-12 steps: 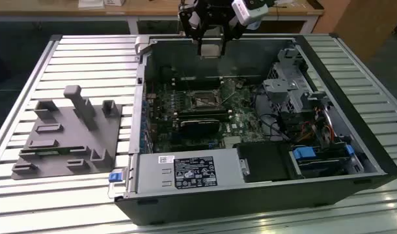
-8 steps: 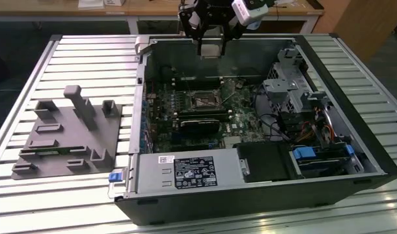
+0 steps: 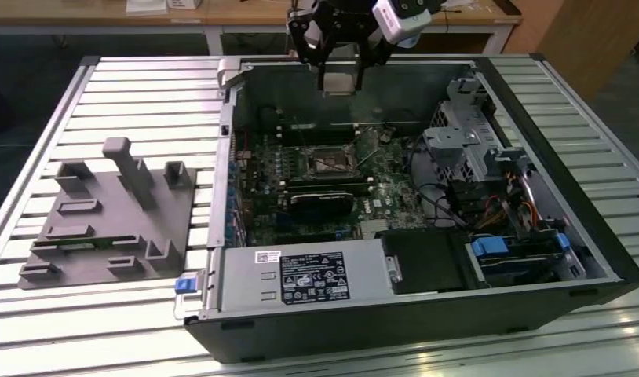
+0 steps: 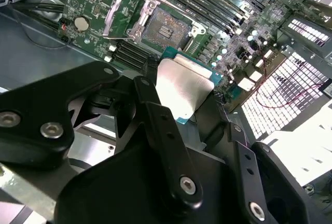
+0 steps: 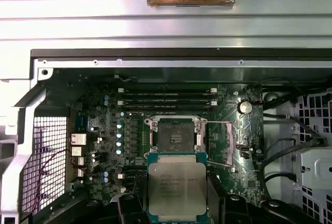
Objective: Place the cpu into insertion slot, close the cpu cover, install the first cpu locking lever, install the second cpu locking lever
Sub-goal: 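Place the cpu into insertion slot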
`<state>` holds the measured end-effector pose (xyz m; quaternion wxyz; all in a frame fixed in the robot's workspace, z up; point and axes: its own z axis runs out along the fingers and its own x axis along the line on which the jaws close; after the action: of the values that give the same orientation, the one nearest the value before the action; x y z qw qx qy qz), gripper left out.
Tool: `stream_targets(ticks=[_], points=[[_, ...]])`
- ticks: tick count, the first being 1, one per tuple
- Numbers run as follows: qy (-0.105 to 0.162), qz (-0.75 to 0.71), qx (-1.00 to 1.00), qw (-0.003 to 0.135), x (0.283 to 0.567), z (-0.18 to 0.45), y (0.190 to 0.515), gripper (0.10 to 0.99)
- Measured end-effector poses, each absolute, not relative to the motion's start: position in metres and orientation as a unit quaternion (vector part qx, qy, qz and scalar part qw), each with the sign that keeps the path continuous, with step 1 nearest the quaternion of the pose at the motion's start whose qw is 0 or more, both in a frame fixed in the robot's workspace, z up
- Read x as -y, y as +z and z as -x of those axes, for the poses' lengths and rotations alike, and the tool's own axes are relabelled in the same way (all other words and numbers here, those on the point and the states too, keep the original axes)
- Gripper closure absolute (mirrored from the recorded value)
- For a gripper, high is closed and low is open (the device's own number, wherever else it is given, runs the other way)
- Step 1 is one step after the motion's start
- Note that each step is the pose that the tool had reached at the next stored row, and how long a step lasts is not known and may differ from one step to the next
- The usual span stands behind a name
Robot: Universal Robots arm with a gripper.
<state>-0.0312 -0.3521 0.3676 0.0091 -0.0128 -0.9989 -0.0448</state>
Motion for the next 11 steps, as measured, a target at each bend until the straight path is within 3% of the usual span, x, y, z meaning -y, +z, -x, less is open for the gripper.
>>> stream_targets(ticks=[11], points=[[-0.045,0.013,0.999,0.009,0.3521,0.0311,0.3639,0.545]])
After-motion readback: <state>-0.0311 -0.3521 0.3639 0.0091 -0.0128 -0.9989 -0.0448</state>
